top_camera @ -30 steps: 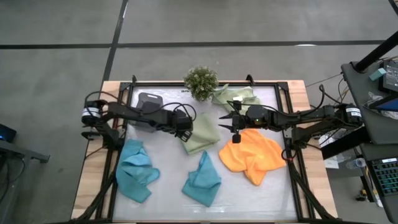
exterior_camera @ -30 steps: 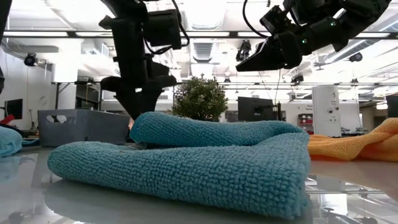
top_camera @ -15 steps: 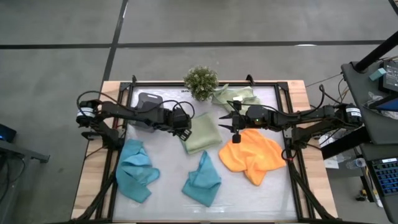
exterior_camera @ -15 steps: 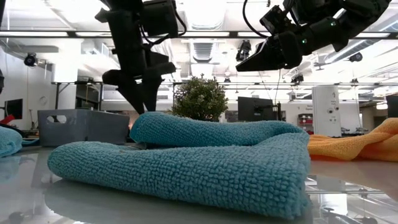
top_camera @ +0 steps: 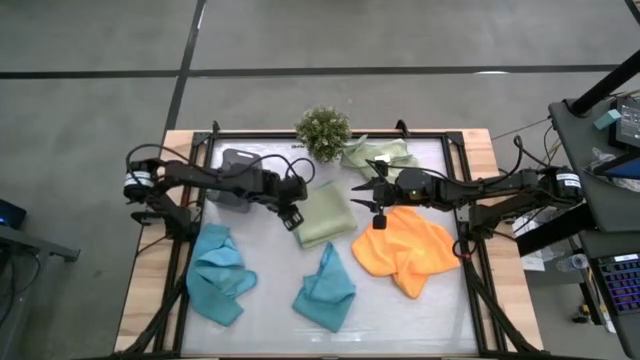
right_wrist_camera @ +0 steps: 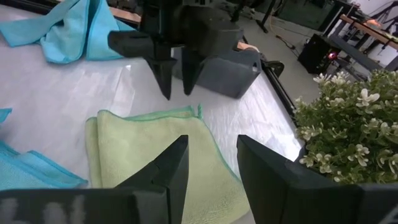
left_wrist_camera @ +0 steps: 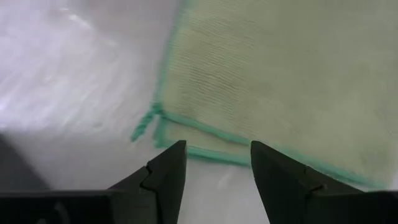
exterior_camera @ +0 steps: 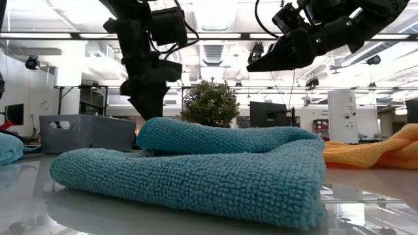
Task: Fold microfiber towels
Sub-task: Fold the left green microfiber cloth
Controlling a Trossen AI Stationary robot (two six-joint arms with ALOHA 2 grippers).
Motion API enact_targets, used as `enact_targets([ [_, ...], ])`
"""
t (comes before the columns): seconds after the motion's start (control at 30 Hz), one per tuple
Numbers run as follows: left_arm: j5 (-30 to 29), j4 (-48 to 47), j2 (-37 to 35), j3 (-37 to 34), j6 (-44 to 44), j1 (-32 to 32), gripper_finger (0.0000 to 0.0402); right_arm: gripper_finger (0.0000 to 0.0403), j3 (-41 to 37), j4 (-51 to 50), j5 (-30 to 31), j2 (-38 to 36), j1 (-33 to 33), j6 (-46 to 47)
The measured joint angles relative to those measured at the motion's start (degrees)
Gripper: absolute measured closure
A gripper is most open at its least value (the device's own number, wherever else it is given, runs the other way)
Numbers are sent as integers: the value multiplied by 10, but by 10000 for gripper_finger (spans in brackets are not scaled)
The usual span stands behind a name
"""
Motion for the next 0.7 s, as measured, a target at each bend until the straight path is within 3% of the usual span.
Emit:
enact_targets([
  [0.13,67,-4,-5,3,-18,36,237,275,0,-2,0,0,0,0],
  [0.27,97,-5,-15,5,-47,69,237,275,-1,-3,0,0,0,0],
  [0.7,55,15,24,-3,-55,90,237,275,-1,-3,0,0,0,-5],
])
